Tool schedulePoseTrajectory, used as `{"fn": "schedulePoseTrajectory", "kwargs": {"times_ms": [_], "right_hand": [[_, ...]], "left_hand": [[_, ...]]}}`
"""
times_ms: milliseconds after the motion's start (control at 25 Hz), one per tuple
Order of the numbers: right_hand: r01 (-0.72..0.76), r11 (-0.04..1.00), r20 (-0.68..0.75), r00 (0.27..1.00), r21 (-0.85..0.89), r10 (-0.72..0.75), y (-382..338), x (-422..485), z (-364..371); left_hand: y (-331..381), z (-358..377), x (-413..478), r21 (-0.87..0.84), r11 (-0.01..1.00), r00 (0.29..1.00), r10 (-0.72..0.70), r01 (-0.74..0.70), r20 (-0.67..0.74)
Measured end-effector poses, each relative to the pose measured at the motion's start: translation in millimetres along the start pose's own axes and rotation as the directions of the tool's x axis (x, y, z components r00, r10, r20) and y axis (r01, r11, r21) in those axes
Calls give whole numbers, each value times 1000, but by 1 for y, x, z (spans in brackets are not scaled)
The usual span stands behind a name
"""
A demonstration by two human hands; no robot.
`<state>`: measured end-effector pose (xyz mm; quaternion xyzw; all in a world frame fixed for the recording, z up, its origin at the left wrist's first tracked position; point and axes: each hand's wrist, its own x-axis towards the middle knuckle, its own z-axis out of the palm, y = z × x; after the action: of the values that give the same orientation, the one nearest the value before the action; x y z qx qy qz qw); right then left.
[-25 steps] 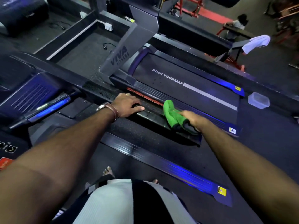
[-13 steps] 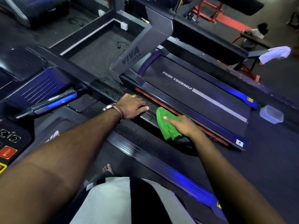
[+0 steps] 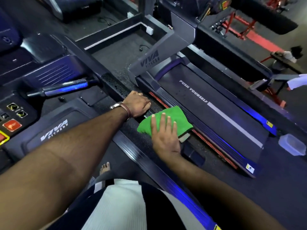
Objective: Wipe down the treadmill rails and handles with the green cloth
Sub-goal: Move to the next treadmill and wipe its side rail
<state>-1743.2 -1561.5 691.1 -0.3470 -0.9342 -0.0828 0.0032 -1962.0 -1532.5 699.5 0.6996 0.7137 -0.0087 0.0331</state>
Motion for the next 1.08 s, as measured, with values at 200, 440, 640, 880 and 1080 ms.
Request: {"fn": "schedulePoseTrajectory", "kwargs": {"times_ms": [200, 440, 640, 880, 1080], "right_hand": [[413, 868, -45, 897, -275, -440, 13, -21, 6], [705, 645, 426, 701, -295, -572, 0, -11, 20], [655, 738, 343, 739, -164, -580, -8, 9, 15], [-122, 971, 191, 978, 204, 83, 17, 26, -26], [-717, 256, 716, 689, 649, 115, 23, 125, -36]], "left_hand": [[1, 4, -2, -29, 999, 998, -21, 20, -55], [-1, 5, -4, -26, 999, 995, -26, 23, -101], [-24, 2, -4, -54, 997, 982, 50, -61, -184], [-80, 11, -11, -10, 998, 953, -59, 59, -298], [-79, 10, -11, -15, 998, 936, -55, 53, -349]]}}
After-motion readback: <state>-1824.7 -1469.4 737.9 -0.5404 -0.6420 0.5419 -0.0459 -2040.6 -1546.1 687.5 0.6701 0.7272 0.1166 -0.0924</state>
